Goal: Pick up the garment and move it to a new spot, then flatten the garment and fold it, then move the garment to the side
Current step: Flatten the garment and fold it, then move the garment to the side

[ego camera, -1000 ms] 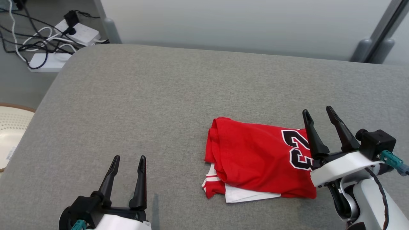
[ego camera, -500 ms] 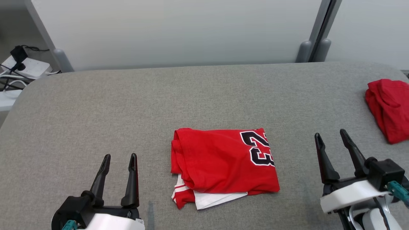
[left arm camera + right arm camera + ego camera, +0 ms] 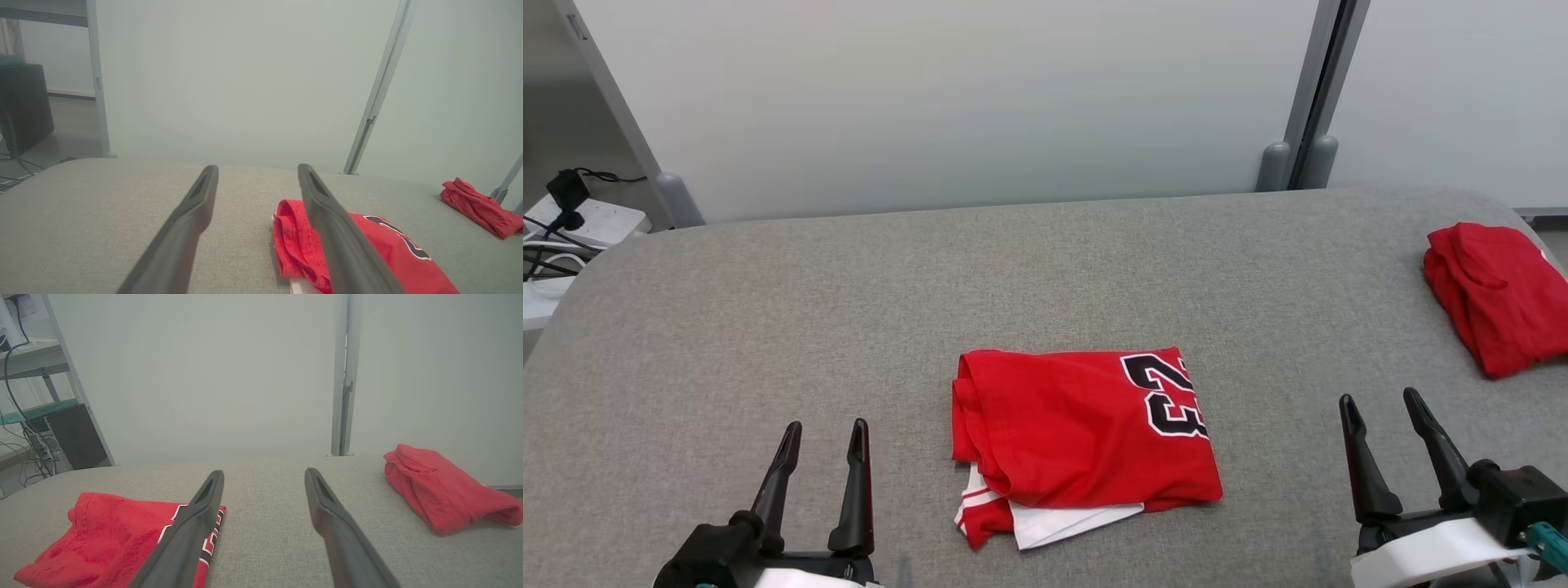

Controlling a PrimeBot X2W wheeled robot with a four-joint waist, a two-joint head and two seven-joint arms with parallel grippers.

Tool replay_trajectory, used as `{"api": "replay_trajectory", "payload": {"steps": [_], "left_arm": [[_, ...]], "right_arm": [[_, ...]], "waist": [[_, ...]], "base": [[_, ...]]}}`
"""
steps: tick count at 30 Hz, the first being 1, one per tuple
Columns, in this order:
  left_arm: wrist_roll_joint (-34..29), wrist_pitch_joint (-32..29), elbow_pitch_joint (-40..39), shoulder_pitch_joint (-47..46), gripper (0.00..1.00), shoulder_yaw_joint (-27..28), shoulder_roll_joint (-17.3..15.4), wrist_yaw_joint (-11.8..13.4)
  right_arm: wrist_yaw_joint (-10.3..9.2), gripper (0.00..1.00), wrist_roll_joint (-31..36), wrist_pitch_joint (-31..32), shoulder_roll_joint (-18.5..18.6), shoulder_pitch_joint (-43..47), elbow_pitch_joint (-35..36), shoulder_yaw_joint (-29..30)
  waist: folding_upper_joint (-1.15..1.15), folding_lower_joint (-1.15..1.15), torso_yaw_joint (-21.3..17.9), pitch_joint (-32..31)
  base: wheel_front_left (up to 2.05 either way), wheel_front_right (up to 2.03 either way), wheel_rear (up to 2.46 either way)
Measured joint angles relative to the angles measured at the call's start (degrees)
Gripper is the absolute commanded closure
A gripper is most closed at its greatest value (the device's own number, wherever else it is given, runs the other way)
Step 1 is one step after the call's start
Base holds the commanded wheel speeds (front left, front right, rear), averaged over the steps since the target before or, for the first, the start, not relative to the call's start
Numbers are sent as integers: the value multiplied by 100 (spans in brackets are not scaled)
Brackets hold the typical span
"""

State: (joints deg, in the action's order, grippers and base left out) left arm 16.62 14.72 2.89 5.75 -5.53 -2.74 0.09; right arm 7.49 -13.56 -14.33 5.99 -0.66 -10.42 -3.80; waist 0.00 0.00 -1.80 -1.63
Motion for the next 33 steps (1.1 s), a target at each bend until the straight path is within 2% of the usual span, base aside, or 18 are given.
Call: {"api": "replay_trajectory", "payload": {"steps": [5, 13, 33], "left_arm": [[-14, 0, -10, 18, 0, 98, -1, -2], [40, 0, 22, 201, 0, 105, -1, -32], [9, 0, 125, 202, 0, 132, -1, -62]], "right_arm": [[0, 0, -11, 0, -13, 95, 302, -43], [0, 0, -11, 0, -116, 510, 397, -35], [0, 0, -154, 0, -196, 545, 337, -49]], "waist": [[0, 0, 77, -68], [0, 0, 151, -161], [0, 0, 219, -192]], "base": [[0, 0, 0], [0, 0, 0], [0, 0, 0]]}}
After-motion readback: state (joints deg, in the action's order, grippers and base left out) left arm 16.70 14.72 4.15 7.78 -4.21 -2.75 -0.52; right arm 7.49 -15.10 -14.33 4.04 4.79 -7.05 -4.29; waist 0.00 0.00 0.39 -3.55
